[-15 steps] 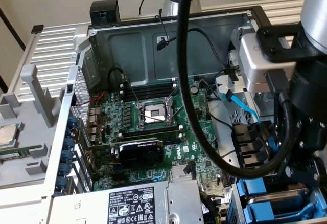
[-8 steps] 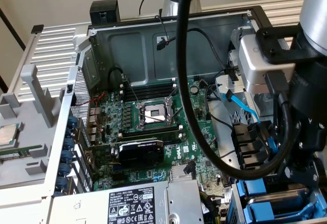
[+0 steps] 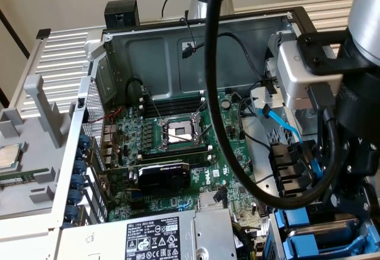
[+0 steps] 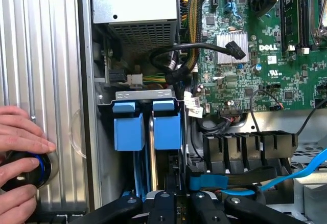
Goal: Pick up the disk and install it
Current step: 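Insert the first disk wire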
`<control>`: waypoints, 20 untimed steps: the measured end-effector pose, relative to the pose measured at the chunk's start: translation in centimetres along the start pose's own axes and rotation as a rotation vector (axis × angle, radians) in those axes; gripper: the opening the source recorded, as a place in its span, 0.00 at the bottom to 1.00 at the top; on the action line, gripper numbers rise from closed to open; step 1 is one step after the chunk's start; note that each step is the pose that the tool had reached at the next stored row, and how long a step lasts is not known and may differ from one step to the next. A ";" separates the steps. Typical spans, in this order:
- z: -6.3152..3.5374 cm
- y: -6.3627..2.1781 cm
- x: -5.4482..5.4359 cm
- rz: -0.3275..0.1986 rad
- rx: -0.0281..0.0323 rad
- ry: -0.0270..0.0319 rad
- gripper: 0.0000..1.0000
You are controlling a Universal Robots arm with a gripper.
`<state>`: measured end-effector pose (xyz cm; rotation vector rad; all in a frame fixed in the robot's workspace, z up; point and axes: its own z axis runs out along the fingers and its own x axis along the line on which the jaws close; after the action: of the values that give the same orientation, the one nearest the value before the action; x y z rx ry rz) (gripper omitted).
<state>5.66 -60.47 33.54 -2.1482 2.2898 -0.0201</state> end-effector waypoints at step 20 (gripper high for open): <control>0.14 -0.16 0.0 0.000 0.0001 -0.0002 0.17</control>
<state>5.82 -60.48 33.39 -2.1483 2.2893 -0.0200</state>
